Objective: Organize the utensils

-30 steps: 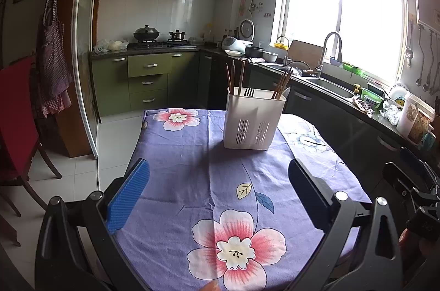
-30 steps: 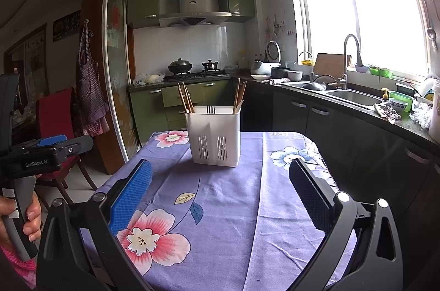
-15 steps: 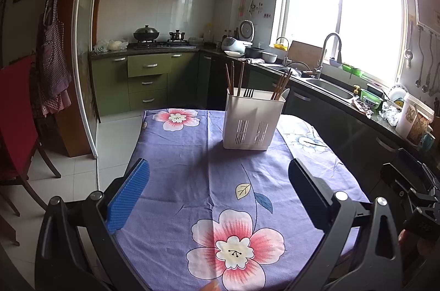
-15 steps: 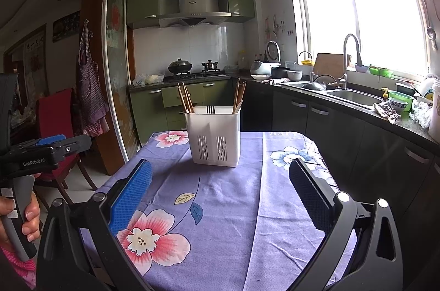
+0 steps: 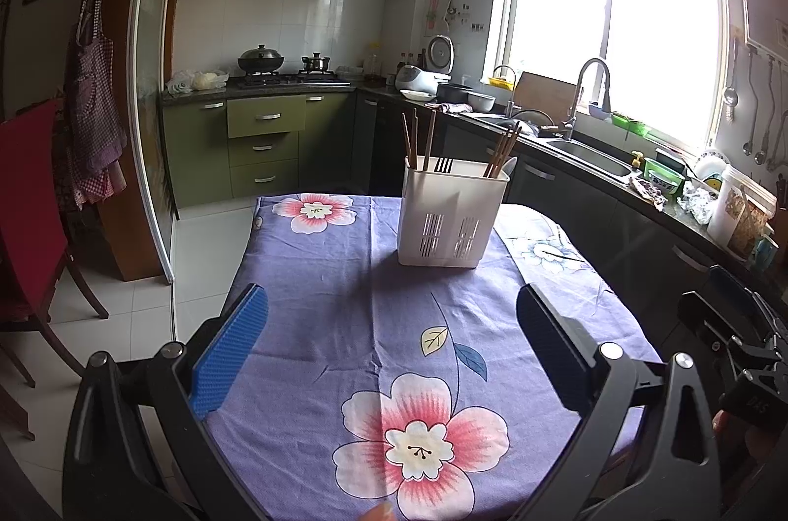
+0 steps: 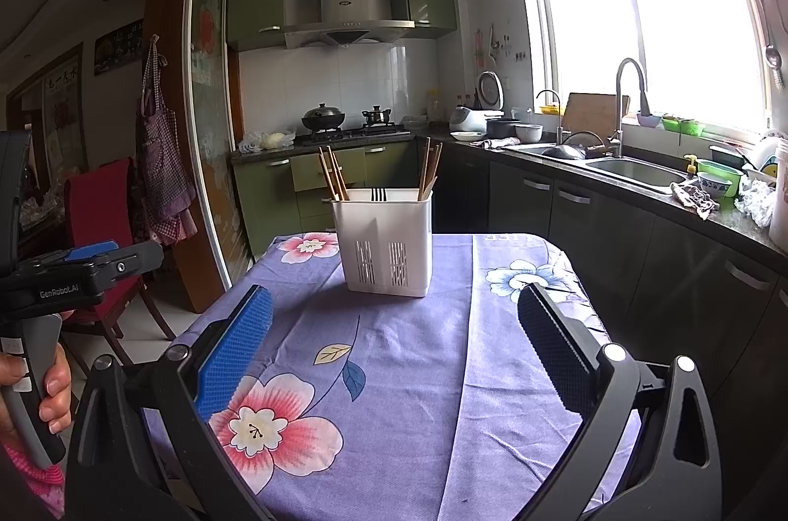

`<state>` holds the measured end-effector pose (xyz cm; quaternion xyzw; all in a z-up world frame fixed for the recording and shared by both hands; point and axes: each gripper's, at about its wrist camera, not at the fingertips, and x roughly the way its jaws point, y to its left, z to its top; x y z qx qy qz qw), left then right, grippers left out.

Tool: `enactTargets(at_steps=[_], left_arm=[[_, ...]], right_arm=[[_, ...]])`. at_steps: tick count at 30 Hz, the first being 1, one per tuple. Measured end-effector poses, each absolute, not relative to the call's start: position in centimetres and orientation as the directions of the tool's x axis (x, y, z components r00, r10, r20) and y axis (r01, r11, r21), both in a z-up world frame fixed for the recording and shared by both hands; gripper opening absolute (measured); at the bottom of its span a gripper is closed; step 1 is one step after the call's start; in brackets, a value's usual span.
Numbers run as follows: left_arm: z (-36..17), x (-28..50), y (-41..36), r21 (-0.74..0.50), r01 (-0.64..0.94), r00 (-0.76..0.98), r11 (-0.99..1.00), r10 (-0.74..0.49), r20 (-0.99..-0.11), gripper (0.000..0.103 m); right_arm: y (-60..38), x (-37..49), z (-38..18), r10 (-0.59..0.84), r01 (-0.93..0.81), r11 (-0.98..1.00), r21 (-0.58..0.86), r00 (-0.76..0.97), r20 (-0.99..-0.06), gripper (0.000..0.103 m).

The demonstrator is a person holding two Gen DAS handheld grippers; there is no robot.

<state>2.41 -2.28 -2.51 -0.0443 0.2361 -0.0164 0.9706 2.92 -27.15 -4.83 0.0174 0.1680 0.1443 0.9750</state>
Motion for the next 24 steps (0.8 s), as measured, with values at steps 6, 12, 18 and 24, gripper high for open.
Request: enactTargets(at_steps=[6, 12, 18, 24], left_arm=[[-2.40, 2.29, -2.29, -0.099, 0.017, 0.888, 0.995, -0.060, -0.455, 0.096], [-2.24, 2.09, -2.51, -0.090, 0.017, 0.889, 0.996, -0.056, -0.454, 0.096], [-2.17, 2.09, -2.72, -0.076, 0.012, 0.891, 0.997, -0.045, -0.452, 0.096], [-2.04, 2.05, -2.94, -0.049, -0.002, 0.902, 0.999, -0.019, -0.432, 0.096]], right_arm=[[-27.09, 2.81, -4.91, 0.289, -0.276, 0.957, 0.085, 0.902, -0.321, 0.098], [-27.11, 2.77, -4.87, 0.288, -0.276, 0.957, 0.085, 0.901, -0.325, 0.098], [-27.08, 2.71, -4.86, 0.287, -0.274, 0.958, 0.087, 0.901, -0.325, 0.098], [-26.91, 2.68, -5.05, 0.287, -0.272, 0.958, 0.091, 0.899, -0.330, 0.098]])
